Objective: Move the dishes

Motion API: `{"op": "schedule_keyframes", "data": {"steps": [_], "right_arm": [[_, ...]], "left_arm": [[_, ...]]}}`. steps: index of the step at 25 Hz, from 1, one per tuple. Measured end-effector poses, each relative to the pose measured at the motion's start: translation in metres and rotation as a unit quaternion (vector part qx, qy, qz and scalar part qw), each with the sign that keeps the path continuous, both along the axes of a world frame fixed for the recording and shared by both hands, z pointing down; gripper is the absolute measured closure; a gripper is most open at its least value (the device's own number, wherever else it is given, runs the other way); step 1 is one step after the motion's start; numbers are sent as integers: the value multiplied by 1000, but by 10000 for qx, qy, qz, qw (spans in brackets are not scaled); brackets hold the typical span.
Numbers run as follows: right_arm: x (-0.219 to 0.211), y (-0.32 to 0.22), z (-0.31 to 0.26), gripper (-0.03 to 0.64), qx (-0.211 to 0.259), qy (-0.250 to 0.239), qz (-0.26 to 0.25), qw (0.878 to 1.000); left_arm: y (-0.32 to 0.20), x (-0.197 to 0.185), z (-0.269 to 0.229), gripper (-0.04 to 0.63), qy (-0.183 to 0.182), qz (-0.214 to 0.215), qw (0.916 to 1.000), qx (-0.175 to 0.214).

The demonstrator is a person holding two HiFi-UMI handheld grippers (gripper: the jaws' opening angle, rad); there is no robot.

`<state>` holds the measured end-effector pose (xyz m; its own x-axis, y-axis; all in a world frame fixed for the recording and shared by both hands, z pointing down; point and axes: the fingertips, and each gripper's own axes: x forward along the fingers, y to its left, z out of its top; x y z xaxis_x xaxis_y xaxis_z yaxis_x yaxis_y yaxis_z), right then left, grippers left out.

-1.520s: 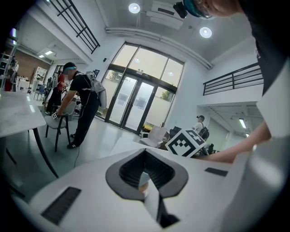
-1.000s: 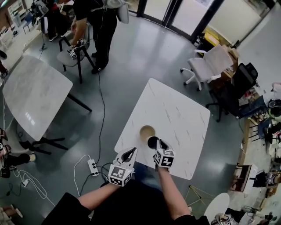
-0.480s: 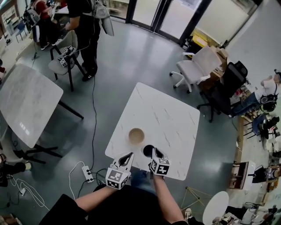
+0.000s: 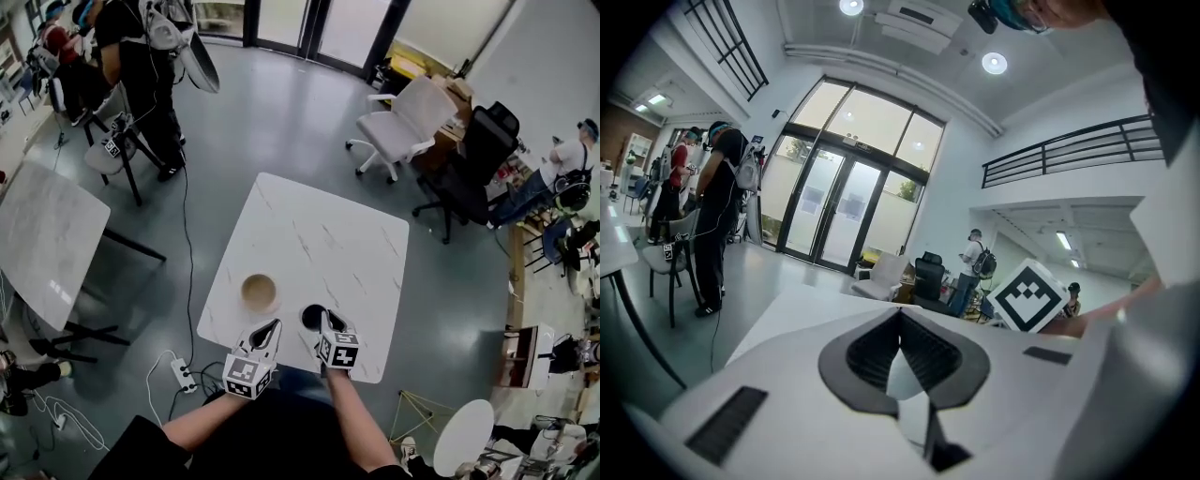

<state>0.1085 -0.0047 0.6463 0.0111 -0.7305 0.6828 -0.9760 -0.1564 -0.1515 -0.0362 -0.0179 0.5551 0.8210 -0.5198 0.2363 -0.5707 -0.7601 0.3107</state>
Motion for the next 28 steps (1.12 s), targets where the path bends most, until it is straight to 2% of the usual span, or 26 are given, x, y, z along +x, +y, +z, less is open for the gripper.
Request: {"op": "schedule_keyframes", "data": {"steps": [5,12,28], "right_arm": [[49,-2,5,572,-18,-119,50,9999],[101,-10,29,572,-181,-234,-88,9995],[169,-11,74,565,-629,-294,-268,9972]], "left_arm": [[0,46,8,578,-57,-19,9999,-122],[-2,89,19,578,-255,-247,9993,-146],[1,137,37,578,-495,-570,9967,-293]]}}
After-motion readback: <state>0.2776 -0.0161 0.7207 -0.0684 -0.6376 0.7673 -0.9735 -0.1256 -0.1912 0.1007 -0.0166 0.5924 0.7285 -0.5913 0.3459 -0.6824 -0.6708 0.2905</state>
